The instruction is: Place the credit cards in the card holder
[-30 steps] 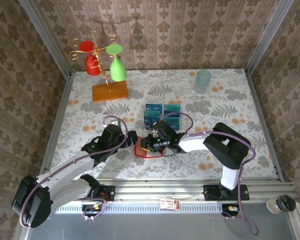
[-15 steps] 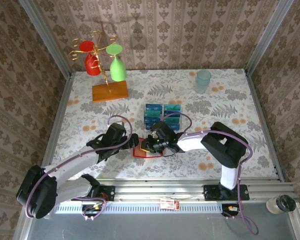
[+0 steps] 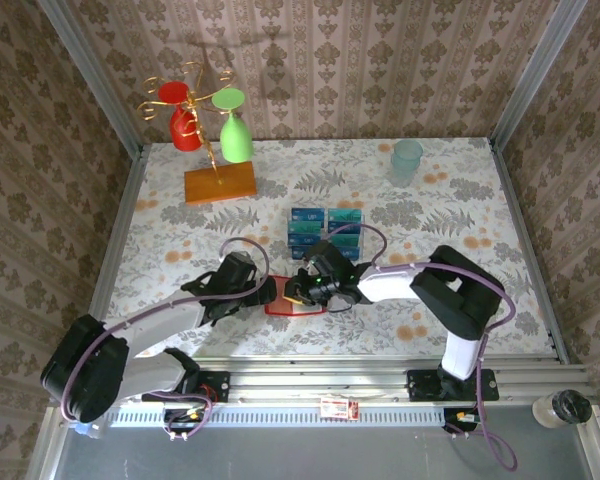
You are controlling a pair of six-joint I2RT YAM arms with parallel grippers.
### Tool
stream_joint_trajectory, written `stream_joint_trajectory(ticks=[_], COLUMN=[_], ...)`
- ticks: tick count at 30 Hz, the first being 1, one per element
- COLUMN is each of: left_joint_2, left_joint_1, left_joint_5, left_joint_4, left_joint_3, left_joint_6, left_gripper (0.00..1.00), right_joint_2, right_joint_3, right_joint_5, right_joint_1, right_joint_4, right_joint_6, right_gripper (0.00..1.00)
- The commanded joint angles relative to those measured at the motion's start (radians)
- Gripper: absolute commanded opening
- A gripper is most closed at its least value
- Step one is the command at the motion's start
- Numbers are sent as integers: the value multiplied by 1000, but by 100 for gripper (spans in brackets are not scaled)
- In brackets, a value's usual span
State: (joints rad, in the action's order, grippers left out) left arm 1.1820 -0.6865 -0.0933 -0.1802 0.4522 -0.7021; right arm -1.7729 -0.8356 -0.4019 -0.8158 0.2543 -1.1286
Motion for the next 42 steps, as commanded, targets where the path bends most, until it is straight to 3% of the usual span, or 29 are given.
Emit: stream_joint_trajectory(ticks=[1,5,10,13,18,21,28,42], left_joint_2=[12,25,41,44,52,63,103,252], left_joint_1=[-9,-13,-22,-25,-29,-31,-47,-112], left_joint_5=[-12,-21,-26,-29,-32,-30,-31,-31], left_joint_4=[16,17,25,29,33,35,46,100], left_joint_3=[-13,-10,-9,-12,-7,0,32,126], left_joint_6=[-4,-5,-4,-5,-2,2,18,39], left_gripper=[100,100,100,100,100,100,100,100], right_joint_2=[107,200,281,305,272,230,203,348], right_joint_3=[0,-33,-65,-52,-36,-38,-15,145], right_joint_5=[70,183,381,437,430,415,396,384], right_joint_1=[28,48,48,48,51,56,103,199], right_joint_4=[-161,-378,-610,-653,-626,-581,-526,-496], right_joint_6=[82,205,350,380,390,405,409,372], right_gripper=[16,25,47,53,54,46,2,0])
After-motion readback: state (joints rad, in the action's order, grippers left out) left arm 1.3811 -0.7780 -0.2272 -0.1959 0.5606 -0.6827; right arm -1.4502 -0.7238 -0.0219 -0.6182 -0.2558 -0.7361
